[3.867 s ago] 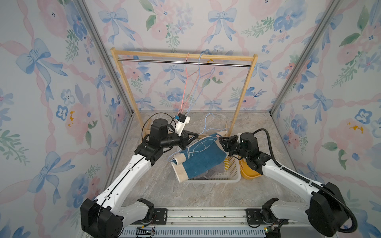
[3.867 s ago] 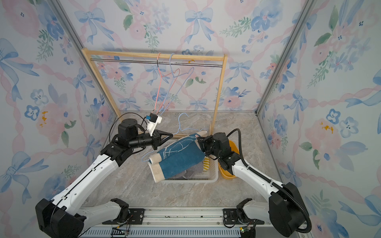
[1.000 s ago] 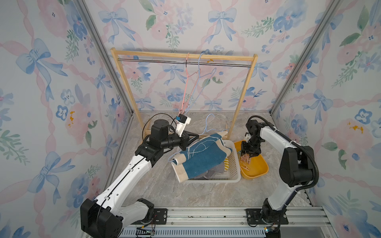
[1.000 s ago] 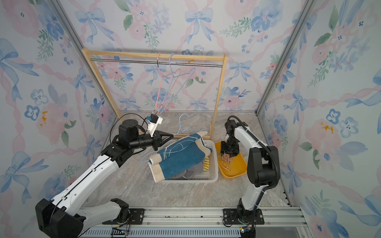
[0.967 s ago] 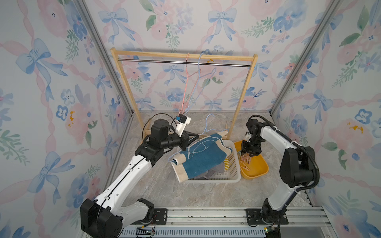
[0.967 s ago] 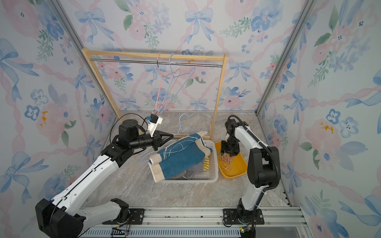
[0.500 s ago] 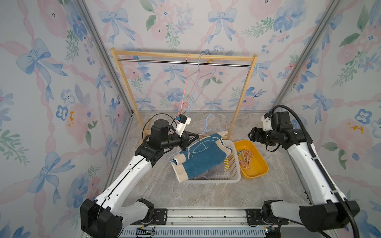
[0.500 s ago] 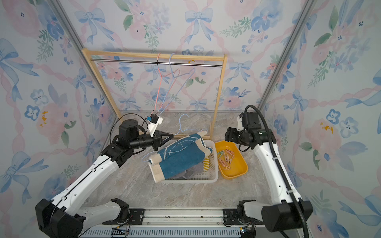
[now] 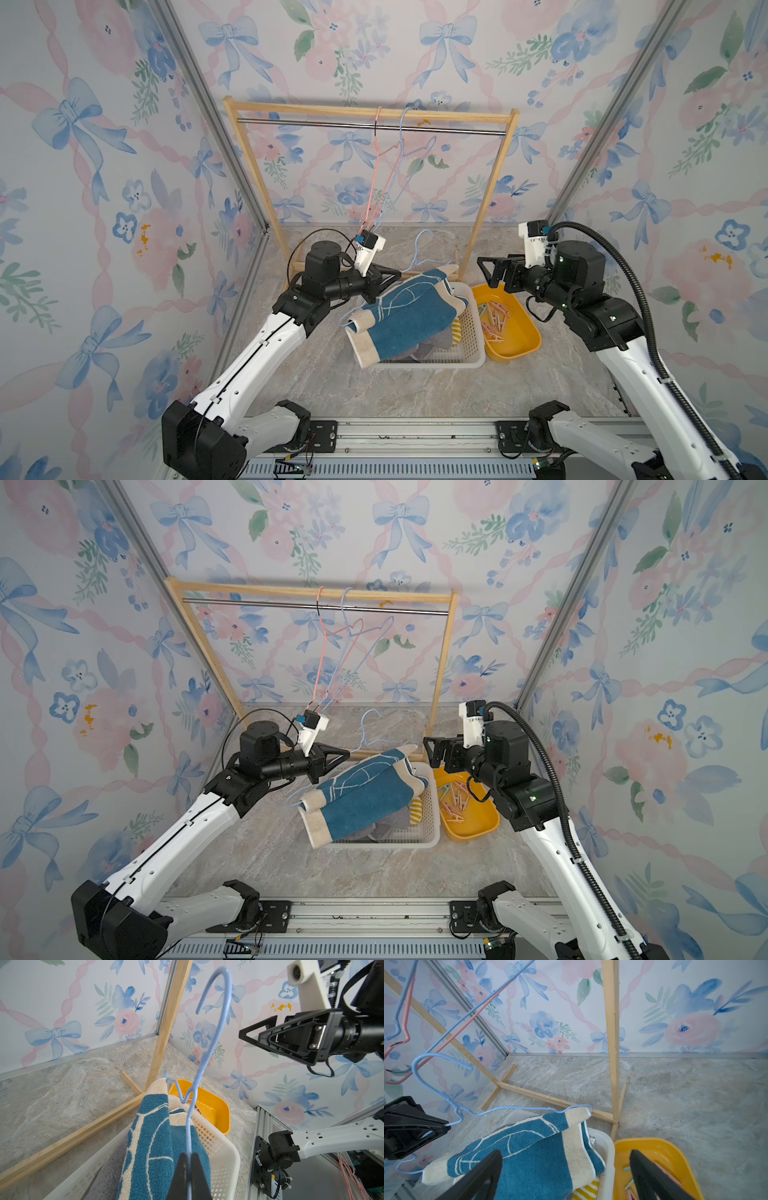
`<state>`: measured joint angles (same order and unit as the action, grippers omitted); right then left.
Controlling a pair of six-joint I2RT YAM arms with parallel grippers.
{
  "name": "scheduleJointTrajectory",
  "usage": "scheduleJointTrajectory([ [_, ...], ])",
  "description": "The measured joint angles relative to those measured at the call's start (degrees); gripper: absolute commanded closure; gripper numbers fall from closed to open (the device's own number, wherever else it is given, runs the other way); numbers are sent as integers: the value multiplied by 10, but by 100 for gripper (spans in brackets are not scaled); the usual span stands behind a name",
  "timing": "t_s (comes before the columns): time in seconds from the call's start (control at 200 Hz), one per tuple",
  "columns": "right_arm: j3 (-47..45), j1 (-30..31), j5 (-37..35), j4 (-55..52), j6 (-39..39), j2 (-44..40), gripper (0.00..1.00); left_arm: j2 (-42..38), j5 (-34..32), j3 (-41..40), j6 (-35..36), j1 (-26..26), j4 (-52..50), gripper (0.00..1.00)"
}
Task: Remove the clothespins securing towels to the hanger
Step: Place the clothespin in the storage box, then remove the towel from the hanger.
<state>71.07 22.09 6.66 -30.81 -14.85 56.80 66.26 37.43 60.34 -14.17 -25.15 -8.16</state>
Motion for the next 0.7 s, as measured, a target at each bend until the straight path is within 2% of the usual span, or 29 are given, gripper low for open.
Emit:
scheduleJointTrajectory([
  [0.465, -10, 111, -29, 42, 120, 0, 2, 0, -2, 0, 0, 0, 0, 100],
  [0.7, -70, 179, -31, 84, 207, -13, 2, 0, -2, 0, 0, 0, 0, 100],
])
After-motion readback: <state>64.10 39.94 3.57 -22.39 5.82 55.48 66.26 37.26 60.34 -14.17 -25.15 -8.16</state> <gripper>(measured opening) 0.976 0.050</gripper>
